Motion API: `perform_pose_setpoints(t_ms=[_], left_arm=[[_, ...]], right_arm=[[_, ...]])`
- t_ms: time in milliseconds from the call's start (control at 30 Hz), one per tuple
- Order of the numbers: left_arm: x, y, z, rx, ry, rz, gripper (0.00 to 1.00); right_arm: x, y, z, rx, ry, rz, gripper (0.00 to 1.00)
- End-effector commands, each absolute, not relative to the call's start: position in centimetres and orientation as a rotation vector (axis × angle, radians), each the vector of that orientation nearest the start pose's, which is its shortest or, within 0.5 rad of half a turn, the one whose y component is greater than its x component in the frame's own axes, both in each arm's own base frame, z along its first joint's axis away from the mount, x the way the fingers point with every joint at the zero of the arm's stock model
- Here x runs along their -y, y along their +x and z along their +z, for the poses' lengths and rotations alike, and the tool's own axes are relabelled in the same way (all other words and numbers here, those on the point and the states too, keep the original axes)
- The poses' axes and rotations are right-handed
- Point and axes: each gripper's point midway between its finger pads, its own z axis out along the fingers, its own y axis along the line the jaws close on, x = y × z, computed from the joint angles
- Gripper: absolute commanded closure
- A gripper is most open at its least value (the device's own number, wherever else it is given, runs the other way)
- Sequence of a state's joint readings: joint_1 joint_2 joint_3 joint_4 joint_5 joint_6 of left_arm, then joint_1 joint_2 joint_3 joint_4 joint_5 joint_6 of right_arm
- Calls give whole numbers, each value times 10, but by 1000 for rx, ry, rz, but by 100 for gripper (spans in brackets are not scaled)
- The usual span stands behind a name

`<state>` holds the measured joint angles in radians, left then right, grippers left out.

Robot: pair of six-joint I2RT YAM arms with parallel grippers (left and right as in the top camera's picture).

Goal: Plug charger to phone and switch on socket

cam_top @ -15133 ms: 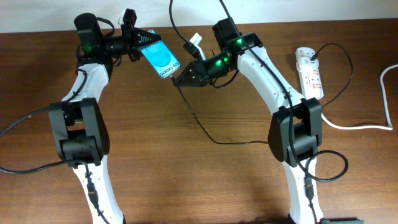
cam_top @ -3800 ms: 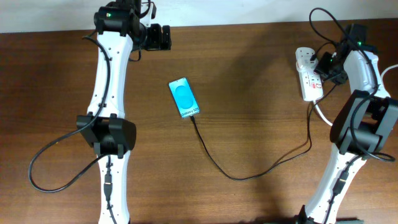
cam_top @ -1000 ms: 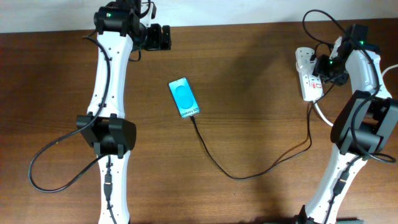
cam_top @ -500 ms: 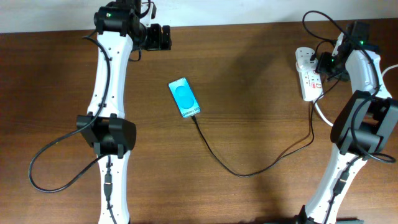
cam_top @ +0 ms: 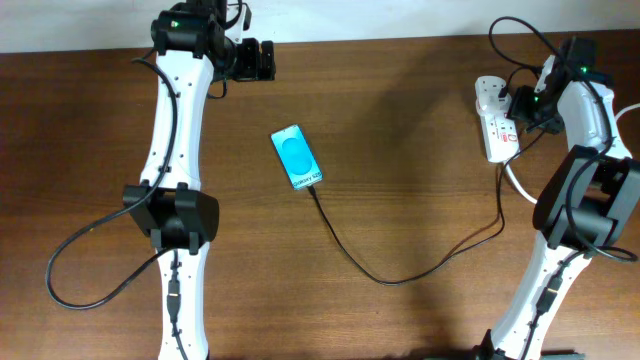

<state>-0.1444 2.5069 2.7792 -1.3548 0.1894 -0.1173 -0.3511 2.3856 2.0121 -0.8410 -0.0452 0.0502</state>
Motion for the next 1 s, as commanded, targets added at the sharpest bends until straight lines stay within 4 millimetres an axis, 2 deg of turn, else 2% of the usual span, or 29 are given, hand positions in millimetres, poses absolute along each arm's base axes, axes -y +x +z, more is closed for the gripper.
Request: perform_pose_setpoints(t_ms=[0,133,400,433,533,633,833,967], left_arm=[[110,558,189,-2636,91,-328,1],[110,558,189,-2636,91,-328,1],[110,558,189,-2636,91,-328,1],[110,558,189,-2636,91,-328,1],[110,558,189,-2636,91,-328,1],[110,558,189,-2636,91,-328,1],[110,558,189,-2636,91,-328,1],[110,558,189,-2636,91,-328,1]], right_arm=[[136,525,30,-2746,444,175,36],[129,524,14,-2775,441,194,36],[117,525,16,-2764,448,306,36],[119,525,15,-2767,452,282,36],[146,519,13,-2763,589,132,35],[161,521,21,-2723,650,118,34],[161,528,26,-2692,657,124,32],[159,526,19,-2701,658,133,32]])
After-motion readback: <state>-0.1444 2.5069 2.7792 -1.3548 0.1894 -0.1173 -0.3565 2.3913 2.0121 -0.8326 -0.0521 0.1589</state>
